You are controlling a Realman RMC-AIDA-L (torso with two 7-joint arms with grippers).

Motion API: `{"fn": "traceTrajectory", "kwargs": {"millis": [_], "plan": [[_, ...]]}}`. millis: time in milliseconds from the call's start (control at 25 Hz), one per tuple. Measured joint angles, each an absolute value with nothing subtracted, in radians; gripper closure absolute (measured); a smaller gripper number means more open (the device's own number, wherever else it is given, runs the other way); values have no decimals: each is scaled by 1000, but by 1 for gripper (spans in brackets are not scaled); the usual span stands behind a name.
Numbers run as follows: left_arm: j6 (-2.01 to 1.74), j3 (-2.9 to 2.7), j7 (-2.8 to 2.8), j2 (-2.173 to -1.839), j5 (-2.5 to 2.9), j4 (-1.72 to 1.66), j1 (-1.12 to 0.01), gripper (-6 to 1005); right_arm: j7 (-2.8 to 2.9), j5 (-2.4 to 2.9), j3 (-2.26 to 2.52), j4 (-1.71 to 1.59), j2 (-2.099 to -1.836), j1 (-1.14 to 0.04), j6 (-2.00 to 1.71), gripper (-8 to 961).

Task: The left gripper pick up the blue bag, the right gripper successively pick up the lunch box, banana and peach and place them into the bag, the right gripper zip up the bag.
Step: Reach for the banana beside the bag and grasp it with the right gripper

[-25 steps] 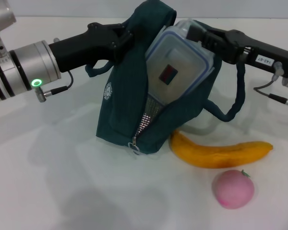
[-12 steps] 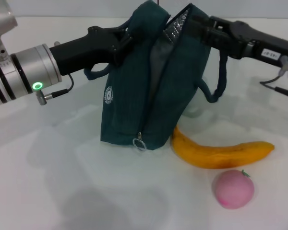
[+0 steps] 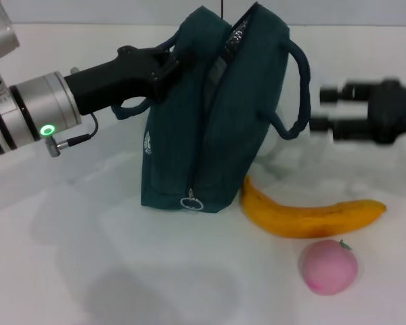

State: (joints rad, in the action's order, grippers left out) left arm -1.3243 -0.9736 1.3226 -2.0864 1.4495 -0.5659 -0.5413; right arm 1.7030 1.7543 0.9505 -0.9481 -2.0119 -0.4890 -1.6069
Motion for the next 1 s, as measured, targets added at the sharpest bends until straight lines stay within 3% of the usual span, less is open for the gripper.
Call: {"fn": "traceTrajectory", "kwargs": {"millis": [200,600,1000], "plan": [[-1310,-971,1303,-2086,1450,-548,-550,963,1887,1955,1081,-1051,-2012,-536,-1593,260],[-1279,-978,1303,-2086,1449,-533,-597,963,2106,2198,1312,-1109,-2013,-700,-1583,296],[-1261,-972,1302,-2085,1448,-530,-600,963,2192,2282,1468,-1125,-2017,-741,-1553,332]]}}
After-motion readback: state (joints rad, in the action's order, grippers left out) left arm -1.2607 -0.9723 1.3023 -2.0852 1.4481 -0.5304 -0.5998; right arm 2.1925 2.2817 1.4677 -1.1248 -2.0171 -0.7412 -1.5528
